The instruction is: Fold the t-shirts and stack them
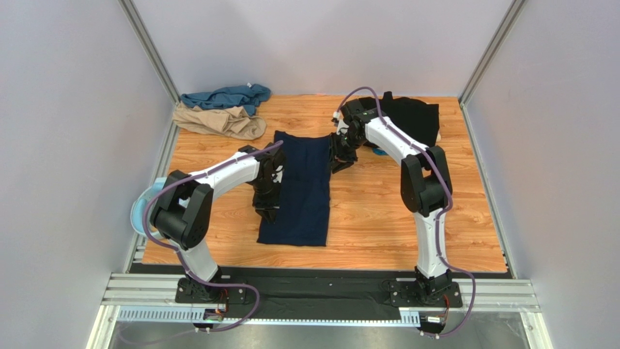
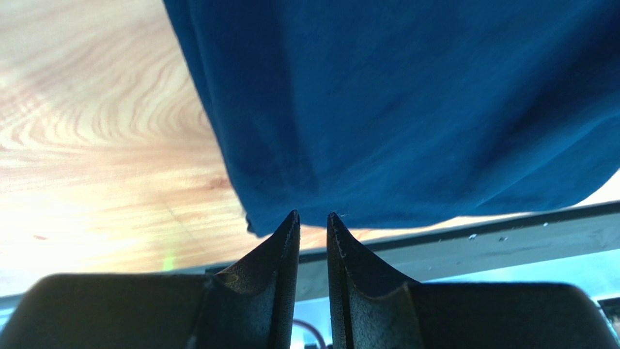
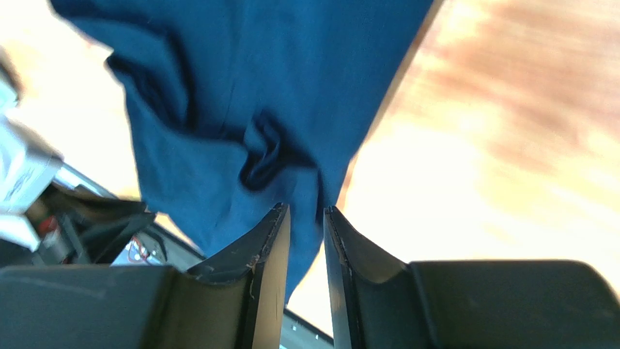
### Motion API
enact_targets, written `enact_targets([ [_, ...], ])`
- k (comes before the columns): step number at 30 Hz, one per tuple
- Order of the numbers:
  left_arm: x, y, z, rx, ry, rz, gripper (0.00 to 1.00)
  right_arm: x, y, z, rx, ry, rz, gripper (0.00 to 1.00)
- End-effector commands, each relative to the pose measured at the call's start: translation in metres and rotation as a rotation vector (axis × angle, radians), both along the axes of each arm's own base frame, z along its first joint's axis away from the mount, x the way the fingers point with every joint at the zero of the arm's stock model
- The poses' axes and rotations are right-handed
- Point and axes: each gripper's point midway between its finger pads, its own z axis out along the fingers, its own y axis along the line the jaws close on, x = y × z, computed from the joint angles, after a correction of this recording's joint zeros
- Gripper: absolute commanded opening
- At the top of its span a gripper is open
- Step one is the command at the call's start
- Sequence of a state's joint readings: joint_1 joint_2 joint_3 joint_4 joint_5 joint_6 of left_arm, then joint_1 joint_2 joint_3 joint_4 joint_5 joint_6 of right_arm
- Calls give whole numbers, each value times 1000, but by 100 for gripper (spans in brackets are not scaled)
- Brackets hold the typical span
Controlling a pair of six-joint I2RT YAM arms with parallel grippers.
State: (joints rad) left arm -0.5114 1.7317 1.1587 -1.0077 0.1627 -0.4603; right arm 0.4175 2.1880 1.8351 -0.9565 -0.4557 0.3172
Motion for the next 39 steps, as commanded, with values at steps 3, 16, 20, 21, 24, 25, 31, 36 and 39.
enact_targets([
  [3,46,-18,11,-35,-168,15,28,-28,-8,48,42,-38,23,30],
  [16,131,-46,-19,42,-206,-64,31,-67,14,51,104,54,48,31],
  [20,140,-53,-30,40,-196,-59,30,-74,31,45,118,65,71,31],
  [21,140,-50,-34,64,-189,-56,29,-76,38,37,117,76,77,32],
  [24,137,-45,-36,89,-175,-48,22,-85,48,11,99,148,99,30],
  [25,137,-39,-37,119,-179,-46,19,-86,49,4,87,166,95,27],
  [31,132,-19,-34,156,-182,-30,10,-94,44,-41,7,210,95,21],
  [36,127,-4,-30,172,-159,17,9,-91,41,-62,-29,214,91,18],
  [39,119,0,-28,155,-115,72,8,-82,46,-62,-22,202,86,17],
])
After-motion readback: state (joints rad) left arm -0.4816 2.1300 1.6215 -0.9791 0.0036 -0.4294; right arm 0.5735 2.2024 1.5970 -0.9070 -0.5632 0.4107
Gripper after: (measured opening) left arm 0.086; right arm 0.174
